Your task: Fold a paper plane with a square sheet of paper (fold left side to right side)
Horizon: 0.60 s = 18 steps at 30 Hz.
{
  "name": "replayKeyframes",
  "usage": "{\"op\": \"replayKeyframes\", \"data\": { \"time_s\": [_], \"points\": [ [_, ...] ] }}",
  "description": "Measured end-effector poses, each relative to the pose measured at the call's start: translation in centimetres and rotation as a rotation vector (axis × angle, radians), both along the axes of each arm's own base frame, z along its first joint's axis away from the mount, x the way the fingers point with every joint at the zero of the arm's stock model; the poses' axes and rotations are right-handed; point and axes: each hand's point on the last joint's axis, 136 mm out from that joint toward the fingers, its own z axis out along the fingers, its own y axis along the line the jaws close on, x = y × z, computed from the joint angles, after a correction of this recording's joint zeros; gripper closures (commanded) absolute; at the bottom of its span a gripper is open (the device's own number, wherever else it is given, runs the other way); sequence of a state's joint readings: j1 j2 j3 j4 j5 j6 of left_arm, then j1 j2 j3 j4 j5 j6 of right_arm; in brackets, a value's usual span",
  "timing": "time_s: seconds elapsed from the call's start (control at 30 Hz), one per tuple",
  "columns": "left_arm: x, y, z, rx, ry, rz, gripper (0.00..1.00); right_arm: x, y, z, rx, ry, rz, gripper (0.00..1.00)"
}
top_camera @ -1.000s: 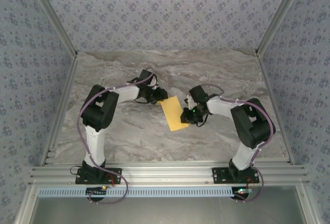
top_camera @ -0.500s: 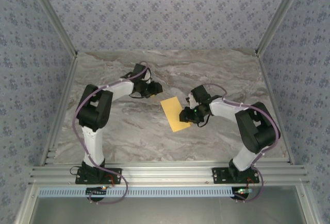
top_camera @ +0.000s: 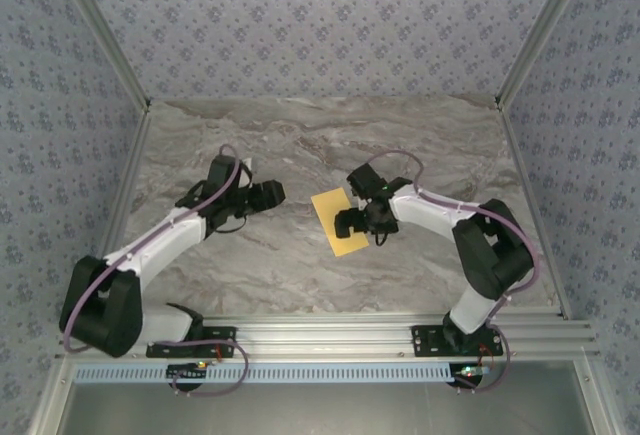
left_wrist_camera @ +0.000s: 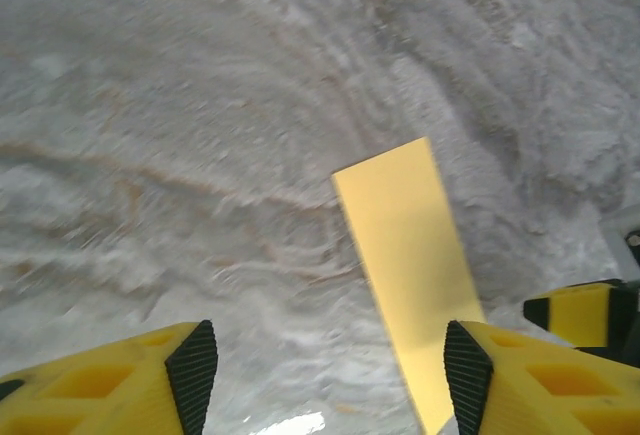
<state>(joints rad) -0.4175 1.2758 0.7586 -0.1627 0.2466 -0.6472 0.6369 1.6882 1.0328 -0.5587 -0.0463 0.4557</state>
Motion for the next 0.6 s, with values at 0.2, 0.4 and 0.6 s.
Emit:
{"op": "replayKeyframes", "data": {
  "time_s": [0.2, 0.4, 0.6],
  "points": [
    [-1.7, 1.7, -0.8, 0.039, 0.001, 0.034, 0.34, -1.1, 0.5, -1.3, -0.043, 0.039, -0.007, 0.0],
    [-2.4, 2.4, -0.9, 0.061, 0.003, 0.042, 0.33, -1.5, 1.4, -1.5, -0.059, 0.048, -0.011, 0.0],
    [-2.6, 2.8, -0.8, 0.078, -0.004, 0.043, 0.33, -2.4, 2.7, -1.5, -0.042, 0.057, -0.002, 0.0]
  ]
}}
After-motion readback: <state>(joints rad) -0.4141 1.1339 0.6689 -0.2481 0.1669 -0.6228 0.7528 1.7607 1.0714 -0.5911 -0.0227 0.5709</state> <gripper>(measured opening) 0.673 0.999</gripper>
